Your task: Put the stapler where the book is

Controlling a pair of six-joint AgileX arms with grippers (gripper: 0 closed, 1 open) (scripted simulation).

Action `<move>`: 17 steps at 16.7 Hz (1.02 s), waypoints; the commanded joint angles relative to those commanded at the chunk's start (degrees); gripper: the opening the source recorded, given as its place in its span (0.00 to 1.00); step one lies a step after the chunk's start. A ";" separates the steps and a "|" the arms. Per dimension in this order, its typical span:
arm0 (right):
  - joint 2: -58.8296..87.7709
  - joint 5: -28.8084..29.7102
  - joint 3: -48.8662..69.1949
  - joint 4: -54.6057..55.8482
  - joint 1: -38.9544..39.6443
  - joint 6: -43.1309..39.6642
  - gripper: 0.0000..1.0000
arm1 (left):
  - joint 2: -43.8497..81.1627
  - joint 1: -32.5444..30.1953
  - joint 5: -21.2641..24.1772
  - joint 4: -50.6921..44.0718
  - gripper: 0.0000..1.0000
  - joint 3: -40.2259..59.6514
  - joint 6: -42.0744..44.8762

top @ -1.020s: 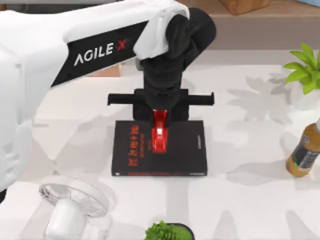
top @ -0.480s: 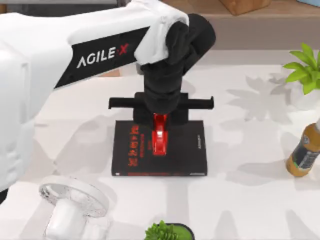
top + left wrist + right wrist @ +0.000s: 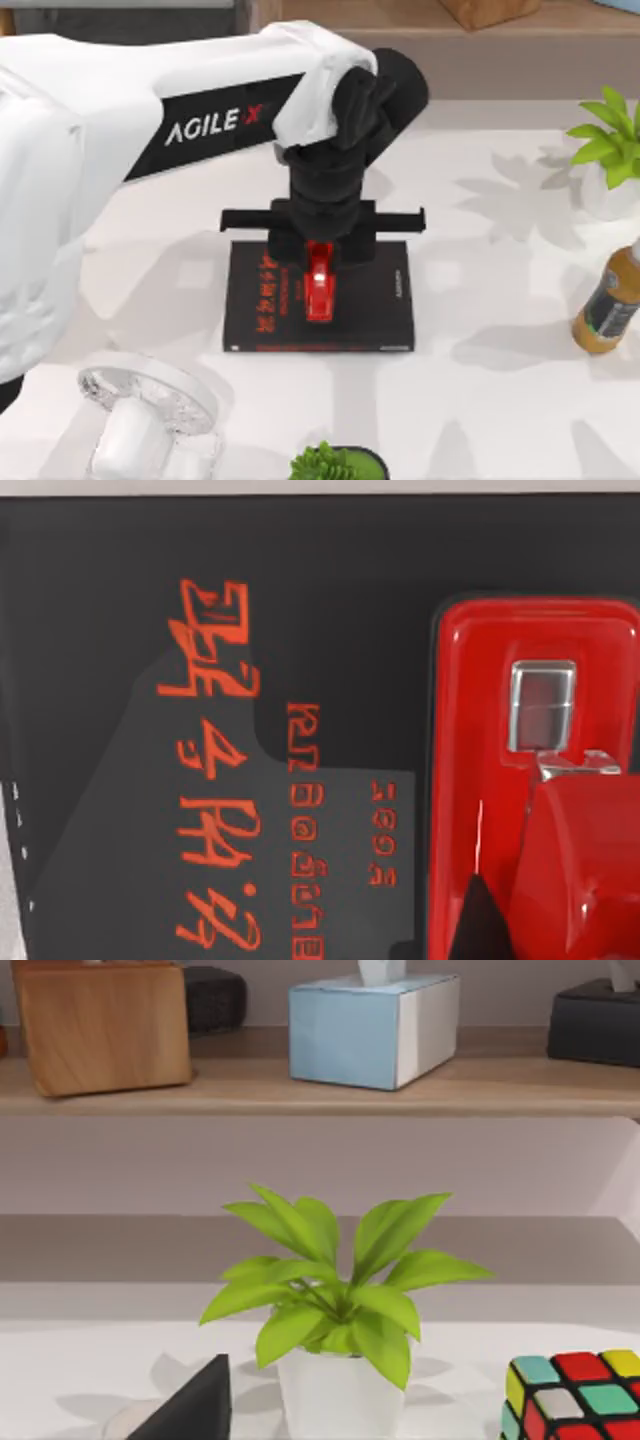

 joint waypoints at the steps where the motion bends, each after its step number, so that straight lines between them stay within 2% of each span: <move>1: 0.00 0.00 0.00 0.00 0.00 0.00 1.00 | 0.00 0.00 0.00 0.00 0.00 0.00 0.00; 14: 0.00 0.00 0.00 0.00 0.00 0.00 1.00 | 0.00 0.00 0.00 0.00 0.98 0.00 0.00; 17: 0.00 0.00 0.00 0.00 0.00 0.00 1.00 | 0.00 0.00 0.00 0.00 1.00 0.00 0.00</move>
